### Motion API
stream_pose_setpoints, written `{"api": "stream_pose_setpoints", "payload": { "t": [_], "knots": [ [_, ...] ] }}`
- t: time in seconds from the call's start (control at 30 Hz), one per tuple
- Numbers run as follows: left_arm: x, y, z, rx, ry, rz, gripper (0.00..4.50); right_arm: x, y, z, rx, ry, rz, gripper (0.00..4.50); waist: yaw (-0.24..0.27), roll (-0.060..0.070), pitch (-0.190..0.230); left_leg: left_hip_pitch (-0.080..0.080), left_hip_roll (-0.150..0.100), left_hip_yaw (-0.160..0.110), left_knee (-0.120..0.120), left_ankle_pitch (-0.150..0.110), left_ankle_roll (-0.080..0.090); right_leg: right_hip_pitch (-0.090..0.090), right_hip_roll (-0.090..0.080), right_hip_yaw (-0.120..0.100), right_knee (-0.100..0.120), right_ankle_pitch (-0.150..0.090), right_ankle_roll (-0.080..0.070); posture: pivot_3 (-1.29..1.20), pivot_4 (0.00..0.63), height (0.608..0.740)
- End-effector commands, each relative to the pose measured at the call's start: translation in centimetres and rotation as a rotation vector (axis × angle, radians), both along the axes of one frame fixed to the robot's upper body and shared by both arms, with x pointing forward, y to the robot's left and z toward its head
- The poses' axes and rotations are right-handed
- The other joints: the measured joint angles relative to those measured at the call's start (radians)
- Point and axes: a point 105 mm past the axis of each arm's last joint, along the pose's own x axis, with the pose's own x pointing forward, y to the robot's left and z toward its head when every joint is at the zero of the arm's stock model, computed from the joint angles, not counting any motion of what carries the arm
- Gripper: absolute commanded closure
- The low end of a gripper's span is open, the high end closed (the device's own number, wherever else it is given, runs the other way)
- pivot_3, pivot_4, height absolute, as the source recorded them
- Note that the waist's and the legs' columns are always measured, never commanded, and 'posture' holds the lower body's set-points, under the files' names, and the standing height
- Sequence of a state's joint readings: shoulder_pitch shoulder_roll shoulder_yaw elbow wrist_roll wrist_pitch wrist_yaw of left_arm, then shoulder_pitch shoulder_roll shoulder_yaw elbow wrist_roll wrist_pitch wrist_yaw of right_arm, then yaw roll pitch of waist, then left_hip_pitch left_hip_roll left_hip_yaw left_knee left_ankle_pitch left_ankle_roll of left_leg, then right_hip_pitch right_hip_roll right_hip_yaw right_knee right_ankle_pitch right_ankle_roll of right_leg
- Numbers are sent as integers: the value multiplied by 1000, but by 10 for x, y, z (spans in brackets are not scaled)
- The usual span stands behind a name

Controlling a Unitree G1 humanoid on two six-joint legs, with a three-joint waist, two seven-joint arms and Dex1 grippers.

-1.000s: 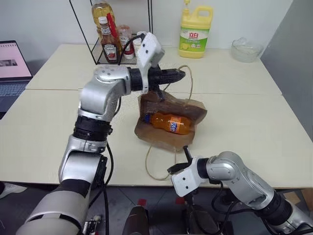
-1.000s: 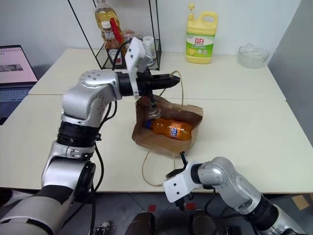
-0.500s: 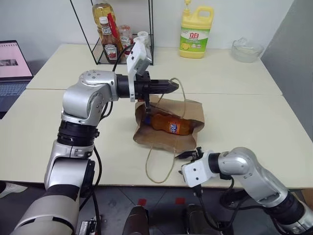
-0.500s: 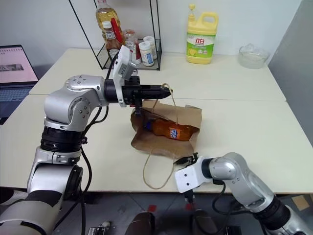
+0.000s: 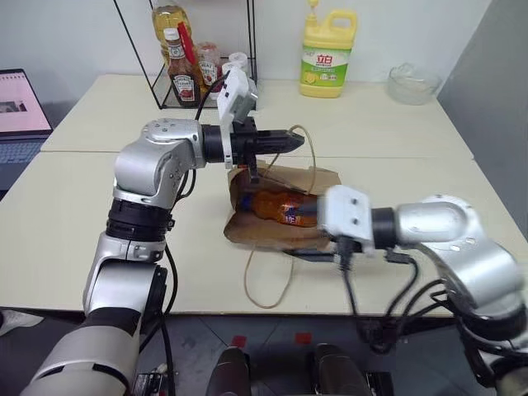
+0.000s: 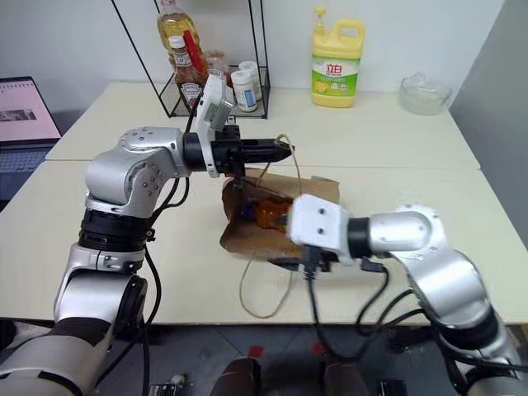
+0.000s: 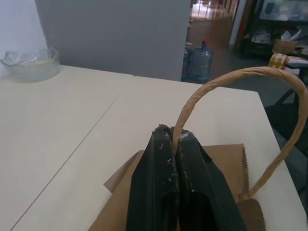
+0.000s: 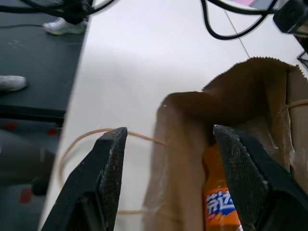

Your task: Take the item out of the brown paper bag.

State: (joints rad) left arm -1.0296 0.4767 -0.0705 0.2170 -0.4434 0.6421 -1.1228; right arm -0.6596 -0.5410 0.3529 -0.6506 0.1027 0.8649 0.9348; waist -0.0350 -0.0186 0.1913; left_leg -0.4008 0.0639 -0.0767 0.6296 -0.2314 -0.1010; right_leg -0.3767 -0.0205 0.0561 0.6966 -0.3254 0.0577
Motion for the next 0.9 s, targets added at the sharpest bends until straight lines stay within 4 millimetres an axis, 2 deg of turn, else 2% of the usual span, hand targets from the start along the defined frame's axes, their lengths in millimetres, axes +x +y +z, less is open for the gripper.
{"api": "stream_pose_setpoints", "payload": {
  "t": [0.03, 0.23, 0.33, 0.43, 0.6, 0.9],
  "knots": [
    [-1, 1, 19, -40, -63, -1, 4500, 21, 14, -4, -47, -128, -66, 1515, 1, 0, 0, 0, 0, 0, 0, 0, 0, 0, 0, 0, 0, 0, 0, 0, 150, 740],
    [1, 1, 19, -45, -62, 5, 4500, 47, 29, -22, -152, -225, -135, 1515, 0, 0, 0, -1, 0, 0, 0, 0, -1, -1, 0, 0, 0, 0, 0, 0, 150, 740],
    [1, 0, 19, -46, -65, 6, 4500, 57, 35, -24, -167, -252, -175, 946, -1, 0, 0, -1, 0, 0, 0, 1, -2, -2, 0, 0, 1, 0, 0, 0, 150, 740],
    [1, -1, 20, -49, -68, 4, 4500, 64, 39, -28, -192, -278, -203, 8, -1, 0, 0, -1, 0, 0, 0, 1, -2, -2, 0, 0, 1, 0, 0, 0, 150, 740],
    [1, -3, 20, -54, -71, 2, 4500, 75, 46, -37, -247, -307, -226, 8, -1, 0, 0, -1, 0, 0, 0, 1, -2, -2, 0, 0, 1, 0, 0, 0, 150, 740],
    [1, -6, 21, -61, -74, -5, 4500, 101, 42, -54, -422, -335, -281, 8, -4, 0, 0, -1, 0, 0, -1, 1, -2, -3, 0, 0, 1, 0, 0, 0, 150, 740]
  ]
}}
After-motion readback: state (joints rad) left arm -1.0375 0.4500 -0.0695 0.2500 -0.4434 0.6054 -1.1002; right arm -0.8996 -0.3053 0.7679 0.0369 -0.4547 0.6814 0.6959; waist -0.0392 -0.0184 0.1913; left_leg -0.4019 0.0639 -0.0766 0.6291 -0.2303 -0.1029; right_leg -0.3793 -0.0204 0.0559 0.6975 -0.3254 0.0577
